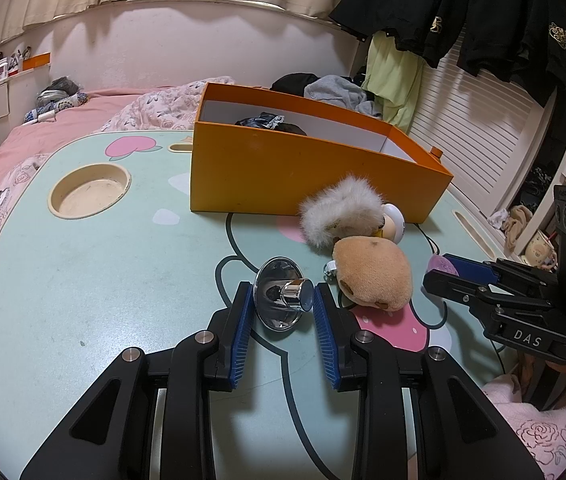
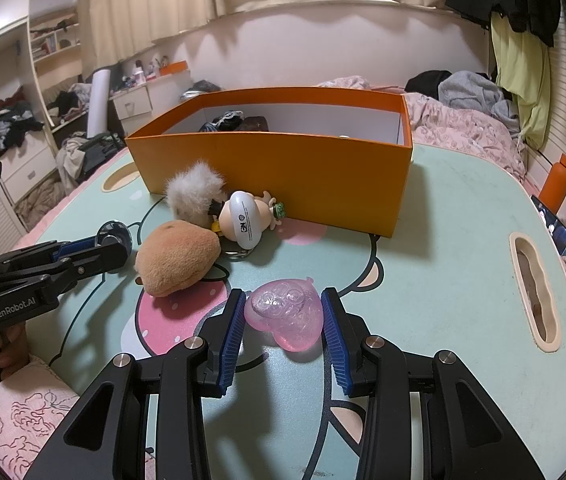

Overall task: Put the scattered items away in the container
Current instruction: 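Carry the silver knob over the box with the left gripper while the right gripper carries the pink heart, then open both grippers over the box and withdraw them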

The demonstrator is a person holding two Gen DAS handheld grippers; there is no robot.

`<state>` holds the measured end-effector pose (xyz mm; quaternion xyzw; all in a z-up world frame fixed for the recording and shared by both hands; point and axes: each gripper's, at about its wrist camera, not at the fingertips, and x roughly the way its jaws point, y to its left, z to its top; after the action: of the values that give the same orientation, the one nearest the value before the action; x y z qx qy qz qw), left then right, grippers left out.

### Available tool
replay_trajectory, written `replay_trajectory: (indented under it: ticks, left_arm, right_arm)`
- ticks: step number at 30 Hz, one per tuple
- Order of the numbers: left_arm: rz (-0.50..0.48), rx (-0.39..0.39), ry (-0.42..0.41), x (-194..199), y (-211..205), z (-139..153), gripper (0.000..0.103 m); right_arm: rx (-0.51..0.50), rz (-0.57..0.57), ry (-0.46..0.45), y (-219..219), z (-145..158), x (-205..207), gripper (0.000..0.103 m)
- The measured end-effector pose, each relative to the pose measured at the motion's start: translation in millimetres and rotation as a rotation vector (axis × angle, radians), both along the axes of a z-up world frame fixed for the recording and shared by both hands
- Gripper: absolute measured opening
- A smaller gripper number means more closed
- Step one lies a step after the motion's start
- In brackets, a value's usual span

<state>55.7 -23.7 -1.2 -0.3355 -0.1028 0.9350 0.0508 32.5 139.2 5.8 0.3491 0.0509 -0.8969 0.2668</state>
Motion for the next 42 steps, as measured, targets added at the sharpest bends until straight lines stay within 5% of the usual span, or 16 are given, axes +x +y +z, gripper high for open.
replay_trajectory:
  ticks: [10, 19, 23, 30, 37, 40, 42]
  left_arm:
    - [-0.015, -0.051, -0.006, -0.1, 9.0, 9.8, 0.032]
    - [-0.101, -0.084, 0.196, -20.8, 8.5, 107.6, 0.032]
    - [-0.121, -0.088, 0.179, -72.8, 3.5, 134.1, 0.032]
    - [-0.076, -0.105, 0.02, -147.0, -3.3, 93.2, 0.032]
    - [-0.087, -0.084, -0.035, -165.0, 0.9, 76.4, 0.032]
    - [-0.058, -0.076, -0.058, -168.1, -0.4, 74.2, 0.064]
    - [-0.04, -0.068, -0.013, -159.6, -4.4, 78.6, 0.074]
  right_arm:
    - [0.016, 0.019, 0.009, -3.0, 5.1, 0.0, 0.038]
    - [-0.082, 0.05, 0.136, -11.9, 73.6, -23.9, 0.038]
    - [-0.1, 0.044, 0.128, -27.8, 93.5, -65.3, 0.038]
    - [-0.133, -0.057, -0.096, -38.6, 64.4, -132.9, 0.038]
    - [-0.086, -0.093, -0.095, -41.0, 61.2, -146.8, 0.038]
    - [-0.094, -0.125, -0.063, -37.9, 63.6, -147.4, 0.057]
    - [-0.115, -0.121, -0.034, -33.6, 67.9, -142.6, 0.062]
